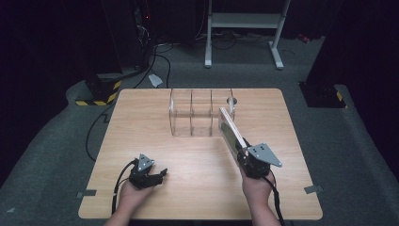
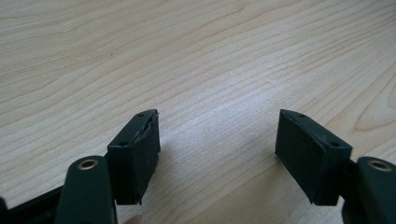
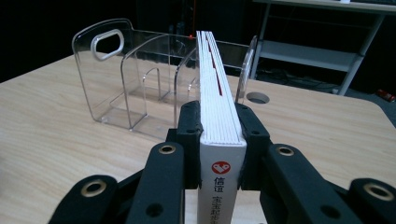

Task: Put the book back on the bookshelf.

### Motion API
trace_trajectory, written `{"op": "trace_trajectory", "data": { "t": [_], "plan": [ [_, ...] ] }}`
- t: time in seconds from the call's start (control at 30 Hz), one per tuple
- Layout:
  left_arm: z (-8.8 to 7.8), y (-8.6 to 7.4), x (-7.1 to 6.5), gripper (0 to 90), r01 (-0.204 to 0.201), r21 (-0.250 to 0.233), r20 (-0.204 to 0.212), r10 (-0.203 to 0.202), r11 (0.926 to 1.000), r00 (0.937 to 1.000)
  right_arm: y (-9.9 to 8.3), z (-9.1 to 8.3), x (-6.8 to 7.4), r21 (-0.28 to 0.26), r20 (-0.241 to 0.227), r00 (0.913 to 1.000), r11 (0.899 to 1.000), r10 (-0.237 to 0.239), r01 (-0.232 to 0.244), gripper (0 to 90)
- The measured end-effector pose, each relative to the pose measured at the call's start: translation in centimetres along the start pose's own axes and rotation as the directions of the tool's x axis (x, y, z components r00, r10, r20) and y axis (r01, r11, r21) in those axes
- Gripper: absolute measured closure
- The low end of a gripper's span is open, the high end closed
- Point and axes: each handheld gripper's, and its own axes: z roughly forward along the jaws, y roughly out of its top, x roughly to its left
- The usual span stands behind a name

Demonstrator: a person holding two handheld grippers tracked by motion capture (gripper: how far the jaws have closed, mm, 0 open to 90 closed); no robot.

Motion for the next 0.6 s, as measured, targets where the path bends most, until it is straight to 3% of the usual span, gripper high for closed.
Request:
{"op": "trace_trajectory", "data": {
  "t": [0.6],
  "plan": [
    [0.0,0.0,0.0,30.9,-0.001,-0.004,0.004,0.001,1.0000,1.0000,1.8,3.5,0.0,0.000,0.028,0.9996,1.000,0.006,-0.006,75.4]
  ]
}}
